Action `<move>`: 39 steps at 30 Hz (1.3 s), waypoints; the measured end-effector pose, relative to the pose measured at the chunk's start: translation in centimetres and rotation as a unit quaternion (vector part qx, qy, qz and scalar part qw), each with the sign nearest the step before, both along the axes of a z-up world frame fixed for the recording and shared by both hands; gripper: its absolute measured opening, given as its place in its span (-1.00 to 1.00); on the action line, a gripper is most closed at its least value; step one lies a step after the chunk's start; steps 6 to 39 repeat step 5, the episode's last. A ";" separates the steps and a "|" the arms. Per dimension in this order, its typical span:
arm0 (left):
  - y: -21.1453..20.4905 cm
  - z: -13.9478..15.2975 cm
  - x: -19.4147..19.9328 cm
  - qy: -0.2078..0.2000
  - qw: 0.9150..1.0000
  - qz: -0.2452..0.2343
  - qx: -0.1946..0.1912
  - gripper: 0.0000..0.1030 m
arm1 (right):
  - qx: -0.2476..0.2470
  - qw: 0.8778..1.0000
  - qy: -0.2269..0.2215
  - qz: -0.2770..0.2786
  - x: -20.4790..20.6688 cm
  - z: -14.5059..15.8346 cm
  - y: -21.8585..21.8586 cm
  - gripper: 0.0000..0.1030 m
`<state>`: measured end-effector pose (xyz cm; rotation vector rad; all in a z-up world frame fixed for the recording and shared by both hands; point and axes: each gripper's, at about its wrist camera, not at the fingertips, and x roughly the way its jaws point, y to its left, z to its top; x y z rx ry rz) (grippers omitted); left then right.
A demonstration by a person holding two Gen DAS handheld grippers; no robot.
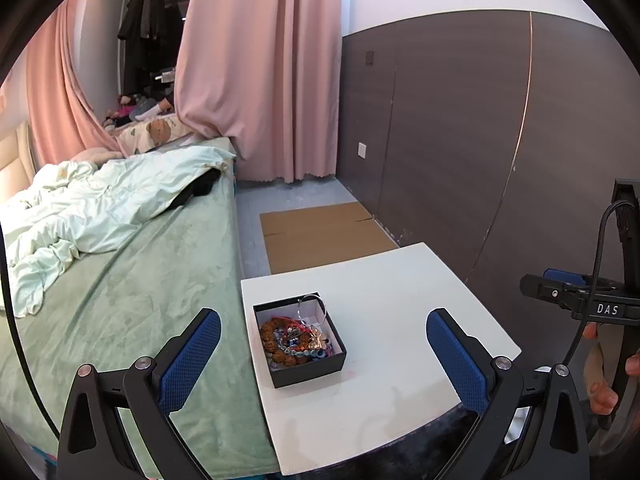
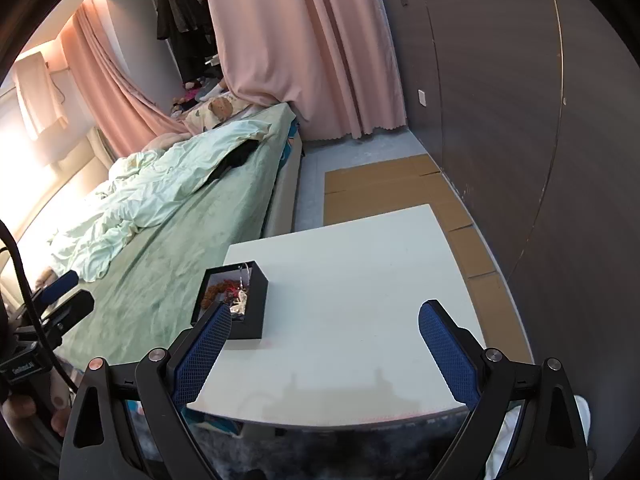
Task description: Organize jewelry
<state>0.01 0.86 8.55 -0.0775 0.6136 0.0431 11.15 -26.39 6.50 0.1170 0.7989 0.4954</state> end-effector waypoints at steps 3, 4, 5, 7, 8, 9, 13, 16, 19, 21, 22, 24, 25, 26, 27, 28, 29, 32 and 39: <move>0.1 -0.4 0.2 0.005 1.000 -0.003 0.003 0.99 | 0.001 1.000 0.005 -0.004 0.3 -0.5 0.0 0.85; 0.1 -0.5 0.2 0.005 1.000 -0.004 0.003 0.99 | 0.000 1.000 0.005 -0.005 0.5 -0.8 -0.1 0.85; 0.2 -0.6 0.2 0.006 1.000 -0.006 0.002 0.99 | 0.000 1.000 0.005 -0.006 0.7 -1.0 -0.2 0.85; 0.2 -0.6 0.2 0.006 1.000 -0.006 0.002 0.99 | 0.000 1.000 0.005 -0.006 0.7 -1.0 -0.2 0.85; 0.2 -0.6 0.2 0.006 1.000 -0.006 0.002 0.99 | 0.000 1.000 0.005 -0.006 0.7 -1.0 -0.2 0.85; 0.2 -0.6 0.2 0.006 1.000 -0.006 0.002 0.99 | 0.000 1.000 0.005 -0.006 0.7 -1.0 -0.2 0.85; 0.2 -0.6 0.2 0.006 1.000 -0.006 0.002 0.99 | 0.000 1.000 0.005 -0.006 0.7 -1.0 -0.2 0.85; 0.2 -0.6 0.2 0.006 1.000 -0.006 0.002 0.99 | 0.000 1.000 0.005 -0.006 0.7 -1.0 -0.2 0.85; 0.2 -0.6 0.2 0.006 1.000 -0.006 0.002 0.99 | 0.000 1.000 0.005 -0.006 0.7 -1.0 -0.2 0.85; 0.2 -0.6 0.2 0.006 1.000 -0.006 0.002 0.99 | 0.000 1.000 0.005 -0.006 0.7 -1.0 -0.2 0.85; 0.2 -0.6 0.2 0.006 1.000 -0.006 0.002 0.99 | 0.000 1.000 0.005 -0.006 0.7 -1.0 -0.2 0.85; 0.2 -0.6 0.2 0.006 1.000 -0.006 0.002 0.99 | 0.000 1.000 0.005 -0.006 0.7 -1.0 -0.2 0.85; 0.2 -0.6 0.2 0.006 1.000 -0.006 0.002 0.99 | 0.000 1.000 0.005 -0.006 0.7 -1.0 -0.2 0.85; 0.2 -0.6 0.2 0.006 1.000 -0.006 0.002 0.99 | 0.000 1.000 0.005 -0.006 0.7 -1.0 -0.2 0.85; 0.2 -0.6 0.2 0.006 1.000 -0.006 0.002 0.99 | 0.000 1.000 0.005 -0.006 0.7 -1.0 -0.2 0.85; 0.2 -0.6 0.2 0.006 1.000 -0.006 0.002 0.99 | 0.000 1.000 0.005 -0.006 0.7 -1.0 -0.2 0.85; 0.2 -0.6 0.2 0.006 1.000 -0.006 0.002 0.99 | 0.000 1.000 0.005 -0.006 0.7 -1.0 -0.2 0.85; 0.2 -0.6 0.2 0.006 1.000 -0.006 0.002 0.99 | 0.000 1.000 0.005 -0.006 0.7 -1.0 -0.2 0.85; 0.2 -0.6 0.2 0.006 1.000 -0.006 0.002 0.99 | 0.000 1.000 0.005 -0.006 0.7 -1.0 -0.2 0.85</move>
